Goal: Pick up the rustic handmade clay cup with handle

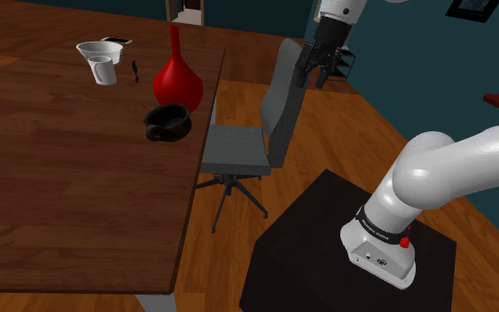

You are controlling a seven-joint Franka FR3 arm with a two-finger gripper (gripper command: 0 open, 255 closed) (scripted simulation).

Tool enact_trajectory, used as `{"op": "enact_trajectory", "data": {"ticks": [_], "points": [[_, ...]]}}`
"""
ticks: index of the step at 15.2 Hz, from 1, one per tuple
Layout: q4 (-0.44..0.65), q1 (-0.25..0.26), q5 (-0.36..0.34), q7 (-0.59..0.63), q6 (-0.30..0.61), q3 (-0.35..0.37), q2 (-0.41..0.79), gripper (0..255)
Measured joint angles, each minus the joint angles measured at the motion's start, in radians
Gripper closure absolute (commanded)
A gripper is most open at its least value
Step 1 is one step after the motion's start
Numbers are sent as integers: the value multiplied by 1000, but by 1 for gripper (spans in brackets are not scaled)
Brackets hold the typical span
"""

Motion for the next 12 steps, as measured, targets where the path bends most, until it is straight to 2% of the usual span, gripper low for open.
{"op": "enact_trajectory", "data": {"ticks": [3,12], "points": [[8,7,4,18,28,21,33,0],[157,39,-7,149,202,154,342,0]]}}
